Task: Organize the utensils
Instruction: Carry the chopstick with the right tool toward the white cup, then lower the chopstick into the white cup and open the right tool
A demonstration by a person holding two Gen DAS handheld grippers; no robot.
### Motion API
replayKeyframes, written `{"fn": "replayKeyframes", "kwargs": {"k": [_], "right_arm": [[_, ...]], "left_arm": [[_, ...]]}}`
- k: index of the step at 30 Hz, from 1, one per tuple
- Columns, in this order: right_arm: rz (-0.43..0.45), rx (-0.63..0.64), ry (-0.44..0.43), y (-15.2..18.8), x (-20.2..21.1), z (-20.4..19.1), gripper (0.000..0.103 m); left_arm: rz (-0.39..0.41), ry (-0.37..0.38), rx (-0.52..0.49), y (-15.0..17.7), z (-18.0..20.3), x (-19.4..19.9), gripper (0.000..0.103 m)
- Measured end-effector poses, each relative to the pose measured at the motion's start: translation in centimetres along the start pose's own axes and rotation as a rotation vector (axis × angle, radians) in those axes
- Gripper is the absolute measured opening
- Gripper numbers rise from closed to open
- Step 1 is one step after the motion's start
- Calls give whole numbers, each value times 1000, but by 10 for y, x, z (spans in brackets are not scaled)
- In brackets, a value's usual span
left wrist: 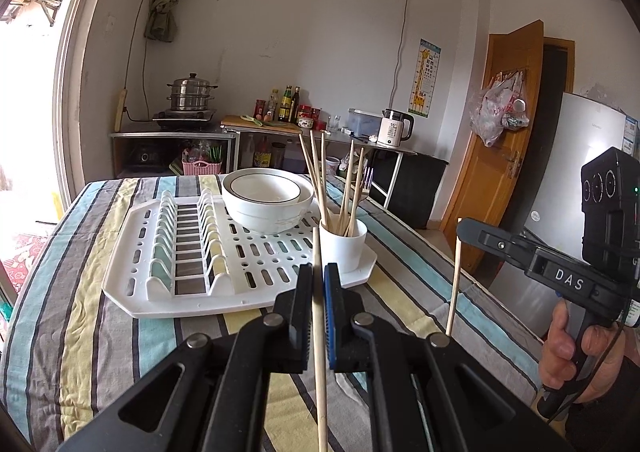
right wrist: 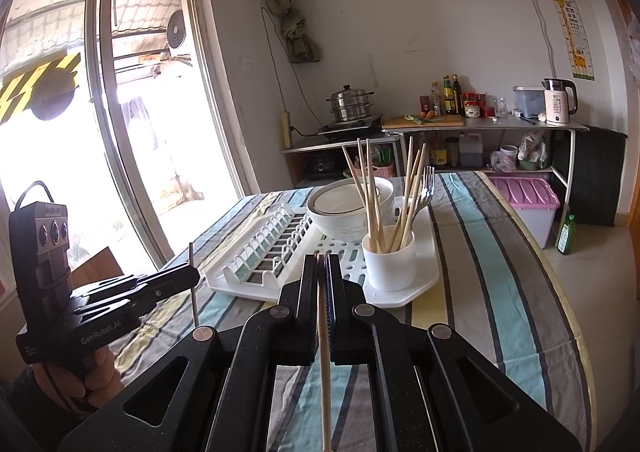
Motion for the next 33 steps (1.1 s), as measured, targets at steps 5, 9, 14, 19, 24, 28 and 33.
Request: {"fn": "replayKeyframes", "kwargs": {"k": [5,9,14,19,24,28,33], "right_arm": [[1,1,0,0,1,-1,3],[1,4,0,0,1,-1,3],[1,15,-1,0,6,-5,3],[-7,39,3,0,16,-9,3],[-17,53,20,0,22,-8,3],[-7,65,30,-5,27,-7,3],[25,70,40,-22,28,-1,3]], "left_arm": [[3,13,1,1,1,8,6],[10,20,-14,2,5,21,6],[6,14,-21,5,9,40,6],[-12,-12,-38,7,11,50,6],[-35,-31,-53,7,15,53,6],[-41,-35,-49,0,17,49,6],[-41,-22,-58,-19,25,35,6]]}}
Point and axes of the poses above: each gripper's, at about its wrist camera, not at the fingertips, and x roughly against the way its jaws point, z to its right, y to its underside, the point moved 7 cm from there along -x, roughly the way its jaws point, and after that the axes turned 4 degrees about x, right-handed, at the moved point
